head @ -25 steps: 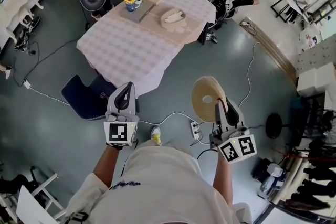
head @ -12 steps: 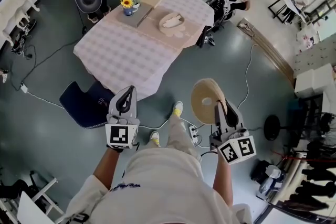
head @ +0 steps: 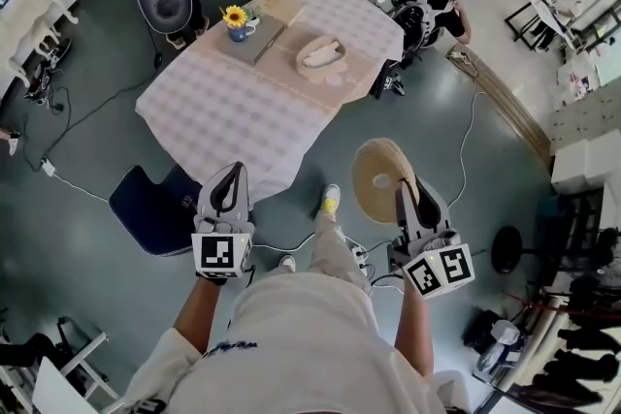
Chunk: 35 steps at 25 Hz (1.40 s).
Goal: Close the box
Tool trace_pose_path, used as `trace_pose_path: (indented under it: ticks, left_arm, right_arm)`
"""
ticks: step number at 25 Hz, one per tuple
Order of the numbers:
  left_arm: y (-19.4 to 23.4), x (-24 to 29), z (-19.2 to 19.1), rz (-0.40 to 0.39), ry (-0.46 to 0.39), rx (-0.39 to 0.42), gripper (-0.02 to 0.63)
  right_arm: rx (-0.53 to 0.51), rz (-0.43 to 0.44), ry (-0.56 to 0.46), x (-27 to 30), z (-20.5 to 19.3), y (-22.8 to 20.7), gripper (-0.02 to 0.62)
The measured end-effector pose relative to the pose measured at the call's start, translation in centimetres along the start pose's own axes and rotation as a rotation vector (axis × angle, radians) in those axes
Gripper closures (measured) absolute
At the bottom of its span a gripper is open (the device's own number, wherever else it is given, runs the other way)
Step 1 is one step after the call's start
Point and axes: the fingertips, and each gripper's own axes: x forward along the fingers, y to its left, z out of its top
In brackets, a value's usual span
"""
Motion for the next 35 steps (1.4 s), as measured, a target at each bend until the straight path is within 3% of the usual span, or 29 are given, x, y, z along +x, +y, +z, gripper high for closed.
trace_pose_path:
  ticks: [8,21,28,35]
  left_arm:
    - [-0.2,7.2,-1.4,0.058,0.052,-0.008,0.604]
    - [-1.8,22.4,0.5,0.119,0.061,-0.012,0.604]
    - [-1.6,29.5,0.3,0.153,0.061,-0.03,0.604]
    - [-2.1,32.9,-1.2,0.179,0.098,-0.046,0.604]
  right_arm:
    - [-0.038,0.083,0.027,7.3,0.9,-5.8,0.528]
    - [0.006,0.181,0.03,19.6,3.5,-16.9,0.528]
    - [0.0,0.234,0.054,25.5,4.1,-20.6,0.528]
    - [-0.003,0.284,0.093,29.2,2.9,-22.7,0.528]
